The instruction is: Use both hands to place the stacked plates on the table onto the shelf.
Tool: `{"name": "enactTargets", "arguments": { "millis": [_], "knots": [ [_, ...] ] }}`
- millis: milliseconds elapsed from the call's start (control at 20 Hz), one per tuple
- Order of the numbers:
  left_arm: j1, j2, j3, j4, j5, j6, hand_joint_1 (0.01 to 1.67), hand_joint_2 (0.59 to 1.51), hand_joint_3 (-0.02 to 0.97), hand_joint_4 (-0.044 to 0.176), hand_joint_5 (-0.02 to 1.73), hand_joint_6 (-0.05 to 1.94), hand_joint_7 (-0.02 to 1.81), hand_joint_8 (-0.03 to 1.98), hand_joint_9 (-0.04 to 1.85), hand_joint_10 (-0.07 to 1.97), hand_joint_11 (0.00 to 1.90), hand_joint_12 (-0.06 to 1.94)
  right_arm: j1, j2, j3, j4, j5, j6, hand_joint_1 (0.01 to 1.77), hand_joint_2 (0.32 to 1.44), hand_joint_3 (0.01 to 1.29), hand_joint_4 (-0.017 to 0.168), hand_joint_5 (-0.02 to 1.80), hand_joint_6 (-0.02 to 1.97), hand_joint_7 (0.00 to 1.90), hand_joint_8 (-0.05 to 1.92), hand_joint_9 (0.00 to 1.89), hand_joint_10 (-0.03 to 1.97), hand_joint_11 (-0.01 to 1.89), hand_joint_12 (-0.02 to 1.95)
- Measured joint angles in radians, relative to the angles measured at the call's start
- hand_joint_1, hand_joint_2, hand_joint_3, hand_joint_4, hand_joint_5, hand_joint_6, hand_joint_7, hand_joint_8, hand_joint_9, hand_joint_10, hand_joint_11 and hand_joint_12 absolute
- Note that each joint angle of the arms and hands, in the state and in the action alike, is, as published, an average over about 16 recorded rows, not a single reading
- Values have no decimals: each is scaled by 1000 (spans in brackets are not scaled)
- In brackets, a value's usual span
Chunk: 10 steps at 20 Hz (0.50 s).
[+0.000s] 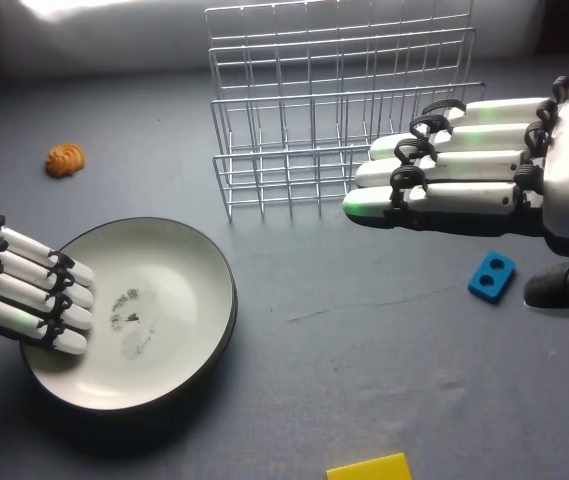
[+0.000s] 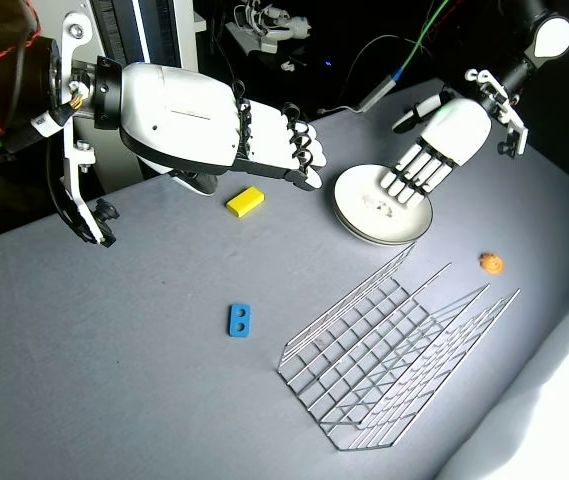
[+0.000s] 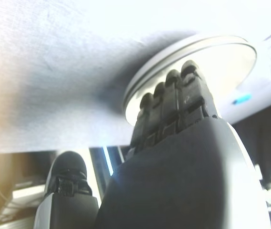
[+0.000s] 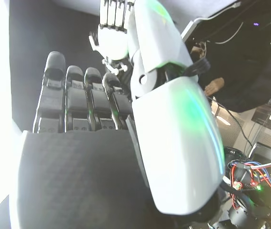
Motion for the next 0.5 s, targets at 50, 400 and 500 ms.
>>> {"name": "enactTargets", "arguments": {
  "millis": [50, 400, 500],
  "knots": [
    [3, -2, 2, 1, 2, 2, 14, 1157, 22, 0, 14, -10, 2, -13, 14, -2, 16, -15, -1, -2, 0, 0, -6, -5, 1335, 1057, 19, -1, 21, 19, 21, 12, 13, 3, 14, 344],
    [18, -7, -10, 6, 21, 20, 13, 1152, 19, -1, 4, -3, -8, -14, 7, -5, 16, -14, 2, -27, 0, 3, -54, -58, 1263, 1075, 19, 1, 21, 20, 21, 12, 14, 3, 14, 363],
    [19, -6, -23, 6, 27, 24, 13, 1152, 19, -2, 1, -1, -11, -15, 6, -4, 16, -14, 4, -41, 0, -1, -73, -77, 1244, 1075, 20, 1, 21, 20, 21, 12, 15, 3, 14, 335]
  ]
}}
